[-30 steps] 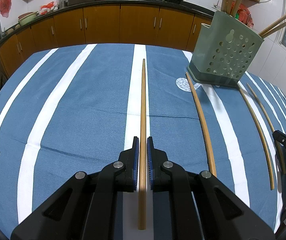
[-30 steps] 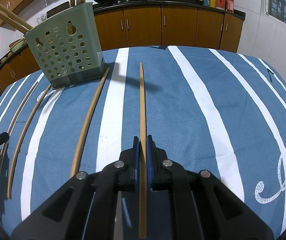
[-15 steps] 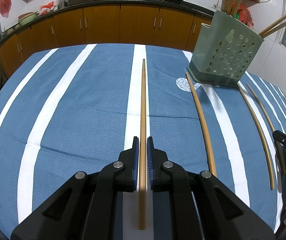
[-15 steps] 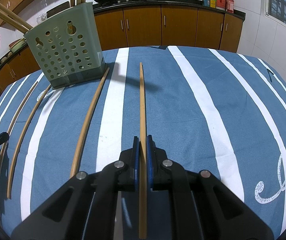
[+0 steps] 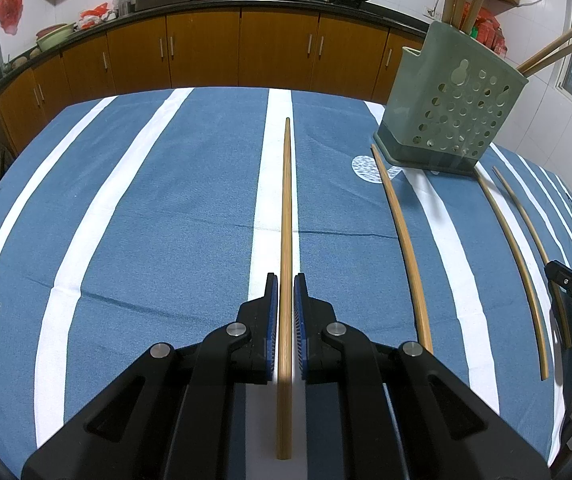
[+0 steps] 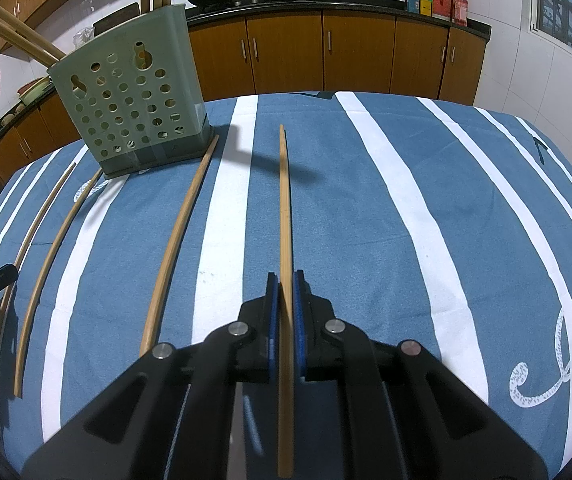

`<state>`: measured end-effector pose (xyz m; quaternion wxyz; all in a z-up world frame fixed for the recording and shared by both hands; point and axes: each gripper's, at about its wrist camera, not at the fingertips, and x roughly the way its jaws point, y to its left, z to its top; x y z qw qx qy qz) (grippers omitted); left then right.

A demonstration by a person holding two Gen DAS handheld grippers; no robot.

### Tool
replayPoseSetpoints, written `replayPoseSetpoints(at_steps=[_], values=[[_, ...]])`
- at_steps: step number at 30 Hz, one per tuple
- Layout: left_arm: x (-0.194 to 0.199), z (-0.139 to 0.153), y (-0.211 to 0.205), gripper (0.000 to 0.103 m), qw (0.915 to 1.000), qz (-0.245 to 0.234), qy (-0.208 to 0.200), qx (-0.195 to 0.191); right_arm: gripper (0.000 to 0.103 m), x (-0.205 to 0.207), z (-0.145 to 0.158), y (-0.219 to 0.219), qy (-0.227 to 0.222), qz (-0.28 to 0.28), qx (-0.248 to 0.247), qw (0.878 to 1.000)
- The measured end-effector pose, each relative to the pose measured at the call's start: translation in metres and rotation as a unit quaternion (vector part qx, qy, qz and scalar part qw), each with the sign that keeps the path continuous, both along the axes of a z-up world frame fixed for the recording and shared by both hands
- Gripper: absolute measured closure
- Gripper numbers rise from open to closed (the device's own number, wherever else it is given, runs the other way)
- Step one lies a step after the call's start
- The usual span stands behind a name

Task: Organize utensils
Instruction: 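Hold both grasped chopsticks still against the cloth, then lift both chopsticks upright over the green holder and open both tools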

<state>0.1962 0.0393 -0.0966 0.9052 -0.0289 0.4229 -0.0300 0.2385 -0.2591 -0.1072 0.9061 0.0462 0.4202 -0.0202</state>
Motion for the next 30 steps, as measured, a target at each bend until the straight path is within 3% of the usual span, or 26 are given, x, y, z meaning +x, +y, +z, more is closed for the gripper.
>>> replayPoseSetpoints(at_steps=[27,30], values=[[-0.0008,0.0007,-0.0013,0.093,1.0000,0.000,0.000,0.000,0.093,-0.0015,-0.0002,-0.0008,0.000,0.001,0.004,1.000],[-0.0090,0.0010,-0.0045,0.093,0.9999,-0.001,0.000,0.013,0.089,-0.0087,-0.0002,0.0017,0.002,0.005,-0.001,1.000]])
